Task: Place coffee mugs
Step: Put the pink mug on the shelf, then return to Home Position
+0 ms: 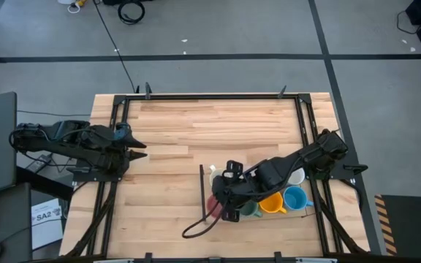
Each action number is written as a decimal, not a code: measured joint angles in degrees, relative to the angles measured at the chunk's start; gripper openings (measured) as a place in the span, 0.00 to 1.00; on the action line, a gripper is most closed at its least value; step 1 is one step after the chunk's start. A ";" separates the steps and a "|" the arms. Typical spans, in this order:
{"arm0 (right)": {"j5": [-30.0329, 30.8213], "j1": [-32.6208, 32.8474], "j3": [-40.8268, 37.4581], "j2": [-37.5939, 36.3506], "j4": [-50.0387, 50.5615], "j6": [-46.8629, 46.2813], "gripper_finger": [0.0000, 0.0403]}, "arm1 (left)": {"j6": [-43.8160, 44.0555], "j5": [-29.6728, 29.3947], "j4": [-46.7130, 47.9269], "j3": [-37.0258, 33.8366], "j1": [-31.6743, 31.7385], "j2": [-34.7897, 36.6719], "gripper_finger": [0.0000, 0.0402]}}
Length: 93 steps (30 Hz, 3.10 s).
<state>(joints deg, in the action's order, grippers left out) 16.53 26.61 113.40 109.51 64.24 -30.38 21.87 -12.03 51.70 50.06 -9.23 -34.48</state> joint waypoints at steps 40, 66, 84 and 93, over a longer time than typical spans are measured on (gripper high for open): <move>-1.39 -1.03 -20.00 0.00 -19.00 4.42 0.06 | 0.02 0.00 0.00 0.00 0.00 0.00 0.41; -2.89 -1.42 -21.79 0.00 -21.04 5.10 0.09 | 0.02 0.01 0.00 0.00 0.00 0.00 0.41; -6.07 -3.04 -21.79 0.00 -21.79 5.08 0.31 | 0.02 0.00 0.00 0.00 0.00 0.00 0.41; -6.12 -3.17 -21.79 -2.71 -21.81 7.02 0.31 | 0.04 0.00 0.00 0.00 0.00 0.00 0.41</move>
<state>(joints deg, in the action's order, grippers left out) 10.42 23.44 91.61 106.81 42.44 -23.35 21.90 -12.03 51.70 50.06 -9.23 -34.48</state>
